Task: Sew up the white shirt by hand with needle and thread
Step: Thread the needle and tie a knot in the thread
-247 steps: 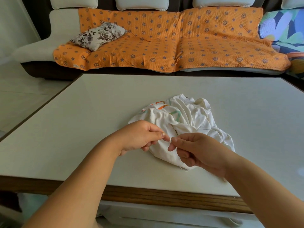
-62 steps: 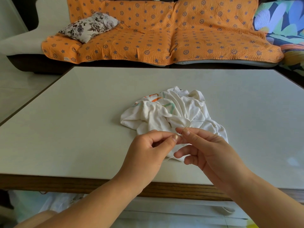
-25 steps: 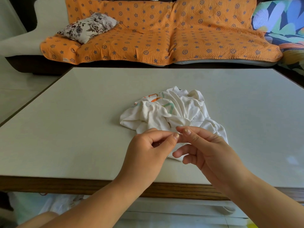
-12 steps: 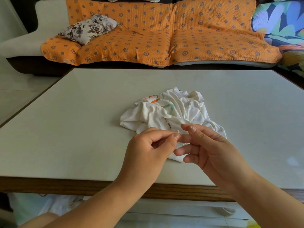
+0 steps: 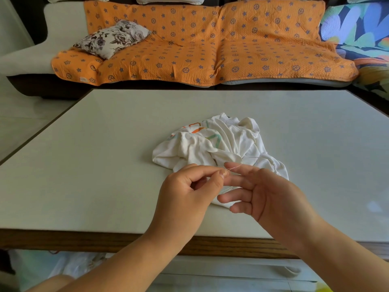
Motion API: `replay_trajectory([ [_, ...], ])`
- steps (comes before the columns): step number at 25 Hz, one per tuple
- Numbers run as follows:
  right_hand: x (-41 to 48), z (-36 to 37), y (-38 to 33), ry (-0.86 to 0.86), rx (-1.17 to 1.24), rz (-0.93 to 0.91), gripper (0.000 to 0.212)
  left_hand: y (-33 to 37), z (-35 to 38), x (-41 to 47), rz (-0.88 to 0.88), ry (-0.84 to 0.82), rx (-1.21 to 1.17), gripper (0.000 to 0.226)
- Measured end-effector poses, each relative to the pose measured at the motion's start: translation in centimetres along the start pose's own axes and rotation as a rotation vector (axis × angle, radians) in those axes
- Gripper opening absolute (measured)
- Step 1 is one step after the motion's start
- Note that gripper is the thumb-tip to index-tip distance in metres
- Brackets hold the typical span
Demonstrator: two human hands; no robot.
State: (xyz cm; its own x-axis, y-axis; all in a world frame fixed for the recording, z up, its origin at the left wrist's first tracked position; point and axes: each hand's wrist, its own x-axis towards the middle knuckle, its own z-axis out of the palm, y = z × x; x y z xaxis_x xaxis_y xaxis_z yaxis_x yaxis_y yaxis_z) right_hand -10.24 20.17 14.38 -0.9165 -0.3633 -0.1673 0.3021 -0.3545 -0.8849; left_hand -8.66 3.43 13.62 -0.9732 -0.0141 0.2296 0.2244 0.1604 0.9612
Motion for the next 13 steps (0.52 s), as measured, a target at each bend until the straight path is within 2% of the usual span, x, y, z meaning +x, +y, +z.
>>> replay_trajectory([
  [3, -0.28, 0.29, 0.2, -0.005, -0.058, -0.026, 0.025, -0.01, 0.09, 0.03, -0.002, -0.008, -0.019, 0.012],
  [5, -0.39, 0.61, 0.18, 0.001, -0.081, -0.052, 0.022, 0.0, 0.12, -0.04, 0.012, -0.025, -0.027, 0.019],
  [10, -0.39, 0.77, 0.22, 0.031, -0.089, -0.086, 0.023, -0.08, 0.16, 0.0, 0.031, -0.053, -0.02, 0.013],
  [13, -0.43, 0.82, 0.25, 0.048, -0.093, -0.099, 0.023, -0.41, 0.09, -0.05, 0.045, -0.054, 0.011, 0.023],
])
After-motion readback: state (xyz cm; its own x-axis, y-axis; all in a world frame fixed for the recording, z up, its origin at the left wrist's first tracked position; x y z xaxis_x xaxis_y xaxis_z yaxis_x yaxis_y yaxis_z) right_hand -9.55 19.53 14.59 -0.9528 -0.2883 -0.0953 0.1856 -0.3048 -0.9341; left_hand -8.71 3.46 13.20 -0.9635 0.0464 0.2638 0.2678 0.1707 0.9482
